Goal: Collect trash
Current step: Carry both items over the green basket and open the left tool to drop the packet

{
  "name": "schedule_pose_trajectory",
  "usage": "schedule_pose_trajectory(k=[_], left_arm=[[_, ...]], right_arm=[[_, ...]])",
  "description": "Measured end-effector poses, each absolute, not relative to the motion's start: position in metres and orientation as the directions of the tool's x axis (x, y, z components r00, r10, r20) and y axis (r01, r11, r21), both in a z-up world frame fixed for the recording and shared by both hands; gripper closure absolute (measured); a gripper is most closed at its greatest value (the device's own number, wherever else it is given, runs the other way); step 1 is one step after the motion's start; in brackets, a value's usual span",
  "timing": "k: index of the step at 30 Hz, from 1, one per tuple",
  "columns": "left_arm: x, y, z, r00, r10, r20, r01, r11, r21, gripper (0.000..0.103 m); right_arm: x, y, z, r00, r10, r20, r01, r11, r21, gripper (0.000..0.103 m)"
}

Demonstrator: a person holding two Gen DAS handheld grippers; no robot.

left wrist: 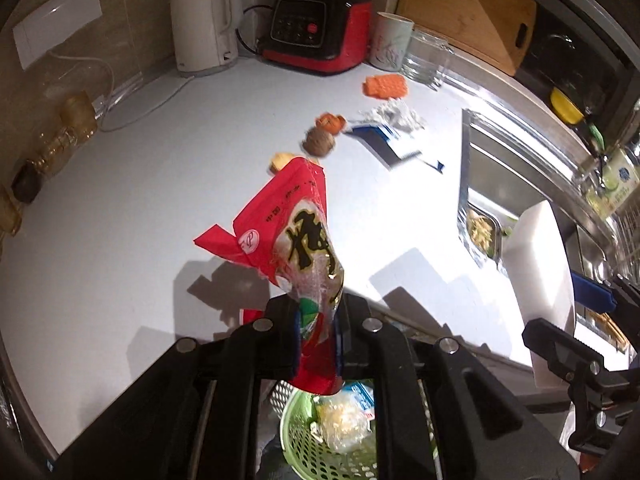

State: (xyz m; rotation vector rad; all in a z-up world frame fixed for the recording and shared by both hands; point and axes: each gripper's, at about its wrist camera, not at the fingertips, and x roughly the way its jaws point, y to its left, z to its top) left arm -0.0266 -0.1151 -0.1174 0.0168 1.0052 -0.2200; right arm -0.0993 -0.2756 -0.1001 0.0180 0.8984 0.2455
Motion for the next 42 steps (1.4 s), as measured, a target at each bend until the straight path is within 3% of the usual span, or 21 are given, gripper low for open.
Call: schedule_pose_trajectory(k=[9, 18, 21, 25, 28, 42], left_arm=[[-0.115, -0.143, -0.176, 0.421, -0.210, -0.883, 0.266, 0.959, -0.101, 0.091], [-0.146, -0.150, -0.227, 0.365, -0.205, -0.908, 0.270, 0.957, -0.107, 0.089], [-0.148, -0.154, -0.239, 0.336, -0.214, -0.917, 0.283, 0.952, -0.119, 0.082], [-0.154, -0.159, -0.246, 0.326, -0.206, -0.923, 0.307, 0.946, -0.103, 0.053], [-0.154, -0.161, -0.247, 0.329, -0.204, -0.922, 0.311, 0.945, -0.098, 0.039], [-0.150, -0.156, -0.240, 0.341, -0.208, -0.917, 0.315, 0.944, -0.097, 0.025]], right_arm=[[-0.188, -0.282, -0.152, 0.551, 0.168, -0.817, -0.165, 0.982, 0.090, 0.040], [-0.227, -0.282, -0.194, 0.495, 0.146, -0.856, -0.148, 0.985, 0.082, 0.040], [-0.230, -0.282, -0.195, 0.497, 0.143, -0.856, -0.149, 0.986, 0.079, 0.040], [-0.232, -0.284, -0.193, 0.502, 0.143, -0.853, -0.141, 0.987, 0.082, 0.039], [-0.233, -0.285, -0.193, 0.503, 0.140, -0.853, -0.137, 0.987, 0.082, 0.039], [-0.234, -0.288, -0.190, 0.508, 0.137, -0.850, -0.124, 0.989, 0.085, 0.039]])
